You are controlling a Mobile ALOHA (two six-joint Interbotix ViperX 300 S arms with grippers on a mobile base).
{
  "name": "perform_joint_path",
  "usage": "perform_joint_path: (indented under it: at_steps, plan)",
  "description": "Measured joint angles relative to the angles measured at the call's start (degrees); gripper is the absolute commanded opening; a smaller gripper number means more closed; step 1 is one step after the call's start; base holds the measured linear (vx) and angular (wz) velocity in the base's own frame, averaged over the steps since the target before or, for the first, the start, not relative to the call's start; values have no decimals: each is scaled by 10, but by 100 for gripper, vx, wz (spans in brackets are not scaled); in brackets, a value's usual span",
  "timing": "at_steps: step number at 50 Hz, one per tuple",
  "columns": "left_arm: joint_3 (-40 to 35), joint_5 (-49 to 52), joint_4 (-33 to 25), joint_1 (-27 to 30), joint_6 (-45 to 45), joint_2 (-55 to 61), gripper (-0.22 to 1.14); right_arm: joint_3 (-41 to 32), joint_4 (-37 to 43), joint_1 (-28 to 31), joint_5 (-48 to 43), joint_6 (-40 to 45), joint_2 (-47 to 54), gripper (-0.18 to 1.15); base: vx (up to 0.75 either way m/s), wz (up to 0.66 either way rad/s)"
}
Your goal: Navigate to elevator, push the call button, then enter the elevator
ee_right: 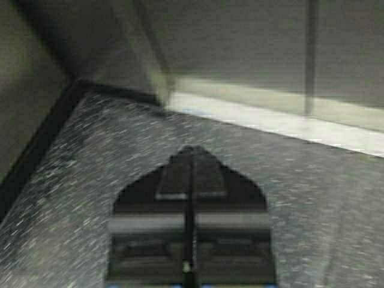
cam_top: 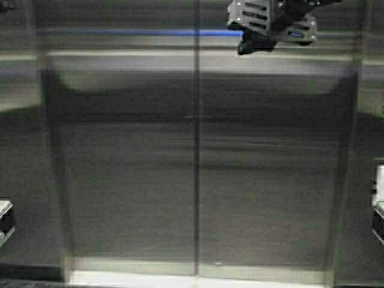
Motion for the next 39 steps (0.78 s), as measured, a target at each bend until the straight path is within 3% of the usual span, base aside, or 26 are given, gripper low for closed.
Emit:
perform_joint_path:
  at_steps: [39]
  plan:
    - [-1, 0, 1, 1, -1, -7, 2, 0, -1, 3, 0, 0, 0, 6, -3, 9]
